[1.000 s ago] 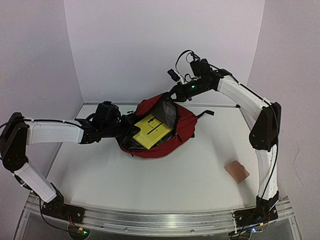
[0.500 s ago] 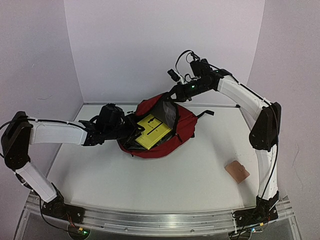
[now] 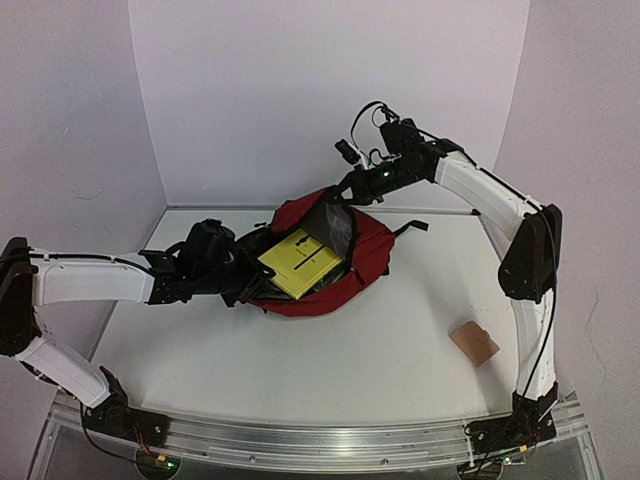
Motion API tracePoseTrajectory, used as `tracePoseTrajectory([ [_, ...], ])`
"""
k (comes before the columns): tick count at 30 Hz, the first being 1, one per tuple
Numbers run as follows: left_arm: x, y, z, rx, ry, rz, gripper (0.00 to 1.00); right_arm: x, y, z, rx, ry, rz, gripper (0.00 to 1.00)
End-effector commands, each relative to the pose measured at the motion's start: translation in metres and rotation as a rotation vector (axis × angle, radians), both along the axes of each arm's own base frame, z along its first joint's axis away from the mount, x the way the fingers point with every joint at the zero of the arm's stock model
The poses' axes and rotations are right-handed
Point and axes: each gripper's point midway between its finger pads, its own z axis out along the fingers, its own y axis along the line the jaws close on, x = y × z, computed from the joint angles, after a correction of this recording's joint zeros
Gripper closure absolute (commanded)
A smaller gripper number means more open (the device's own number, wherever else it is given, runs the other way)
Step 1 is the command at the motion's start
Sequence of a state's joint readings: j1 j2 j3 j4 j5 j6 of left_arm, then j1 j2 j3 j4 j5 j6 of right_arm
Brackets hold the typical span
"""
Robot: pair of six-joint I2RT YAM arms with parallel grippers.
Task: Pack the student bag
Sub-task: Place the book in the student bag.
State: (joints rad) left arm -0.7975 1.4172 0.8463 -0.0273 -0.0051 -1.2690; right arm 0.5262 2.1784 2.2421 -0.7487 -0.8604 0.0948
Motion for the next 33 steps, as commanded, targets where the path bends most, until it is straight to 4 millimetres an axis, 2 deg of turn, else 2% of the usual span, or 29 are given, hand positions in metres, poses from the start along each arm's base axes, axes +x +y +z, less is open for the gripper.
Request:
tracePoseTrajectory([
  [1,0.01,0.002,-0.006,0.005,0.007,0.037,0.64,-0.008,-0.002,0.04,0.067,-0.078,0.022,1.0],
  [4,0.018,0.005,-0.015,-0.02,0.039,0.065,0.64,-0.009,-0.002,0.039,0.069,-0.074,0.024,1.0],
  [7,0.023,-0.001,-0.019,-0.063,0.054,0.057,0.65,-0.01,-0.003,0.039,0.065,-0.076,0.026,1.0],
  [12,0.033,-0.013,-0.013,-0.089,0.031,0.039,0.67,-0.011,-0.003,0.039,0.065,-0.078,0.027,1.0],
  [16,0.04,-0.021,-0.013,-0.098,0.024,0.028,0.74,-0.012,-0.003,0.04,0.069,-0.073,0.031,1.0],
  [24,0.057,-0.036,-0.018,-0.15,0.019,0.024,0.95,-0.015,-0.003,0.038,0.071,-0.064,0.04,1.0],
  [33,0.091,-0.055,-0.01,-0.179,-0.036,-0.01,0.99,-0.02,-0.003,0.037,0.08,-0.036,0.052,1.0],
])
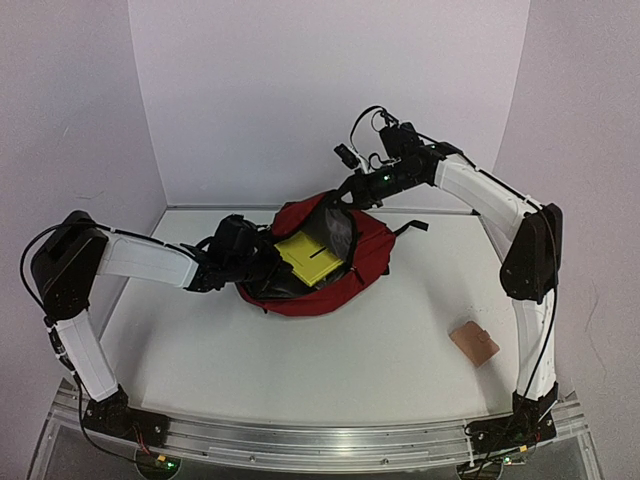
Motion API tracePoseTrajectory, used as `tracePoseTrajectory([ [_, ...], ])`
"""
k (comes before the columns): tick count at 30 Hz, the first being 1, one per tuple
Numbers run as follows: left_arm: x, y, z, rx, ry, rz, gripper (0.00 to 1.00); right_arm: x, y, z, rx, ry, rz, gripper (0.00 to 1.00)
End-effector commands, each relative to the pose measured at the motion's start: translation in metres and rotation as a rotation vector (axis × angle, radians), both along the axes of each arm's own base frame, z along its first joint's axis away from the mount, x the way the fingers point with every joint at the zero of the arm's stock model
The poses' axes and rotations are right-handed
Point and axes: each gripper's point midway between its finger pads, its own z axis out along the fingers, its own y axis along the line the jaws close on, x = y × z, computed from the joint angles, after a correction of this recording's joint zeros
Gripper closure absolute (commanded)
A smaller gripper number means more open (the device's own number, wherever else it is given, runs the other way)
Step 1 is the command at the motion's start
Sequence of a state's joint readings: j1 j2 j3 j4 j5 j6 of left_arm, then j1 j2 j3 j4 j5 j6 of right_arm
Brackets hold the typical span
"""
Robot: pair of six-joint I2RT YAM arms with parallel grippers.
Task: Pack the student bag
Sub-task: Place the book in the student bag.
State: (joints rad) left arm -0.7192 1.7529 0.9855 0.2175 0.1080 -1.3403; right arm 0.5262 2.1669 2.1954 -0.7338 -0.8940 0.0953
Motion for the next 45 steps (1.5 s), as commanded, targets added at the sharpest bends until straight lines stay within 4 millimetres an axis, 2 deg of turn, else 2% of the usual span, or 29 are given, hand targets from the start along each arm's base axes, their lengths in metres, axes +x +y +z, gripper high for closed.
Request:
tracePoseTrajectory([
  [1,0.03,-0.019,0.024,-0.062,-0.089,-0.032,0.99,-0.014,-0.003,0.043,0.072,-0.061,0.028,1.0],
  [7,0.054,-0.044,0.025,-0.129,-0.127,-0.101,0.99,-0.019,-0.002,0.041,0.074,-0.047,0.039,1.0],
  [11,0.065,-0.059,0.036,-0.167,-0.189,-0.143,0.96,-0.022,-0.001,0.039,0.072,-0.039,0.044,1.0],
  [16,0.069,-0.07,0.049,-0.193,-0.262,-0.191,0.9,-0.025,0.0,0.036,0.073,-0.023,0.051,1.0],
  [20,0.07,-0.072,0.044,-0.172,-0.265,-0.203,0.89,-0.03,0.002,0.033,0.077,0.002,0.059,1.0],
  [22,0.067,-0.072,0.045,-0.159,-0.266,-0.223,0.8,-0.035,0.005,0.033,0.081,0.012,0.068,1.0],
  [25,0.05,-0.068,0.05,-0.134,-0.277,-0.252,0.59,-0.041,0.01,0.034,0.086,0.018,0.078,1.0],
  [29,0.014,-0.043,0.042,-0.039,-0.243,-0.279,0.36,-0.046,0.014,0.029,0.08,0.03,0.082,1.0],
  [34,-0.023,-0.002,0.047,0.045,-0.247,-0.265,0.08,-0.064,0.026,0.001,0.043,0.068,0.106,1.0],
  [38,-0.037,0.037,0.065,0.127,-0.28,-0.186,0.0,-0.081,0.039,-0.04,-0.019,0.116,0.134,1.0],
  [41,-0.04,0.066,0.075,0.205,-0.289,-0.121,0.0,-0.095,0.044,-0.08,-0.096,0.139,0.155,1.0],
  [45,-0.036,0.102,0.068,0.316,-0.226,-0.046,0.0,-0.105,0.044,-0.127,-0.192,0.171,0.158,1.0],
])
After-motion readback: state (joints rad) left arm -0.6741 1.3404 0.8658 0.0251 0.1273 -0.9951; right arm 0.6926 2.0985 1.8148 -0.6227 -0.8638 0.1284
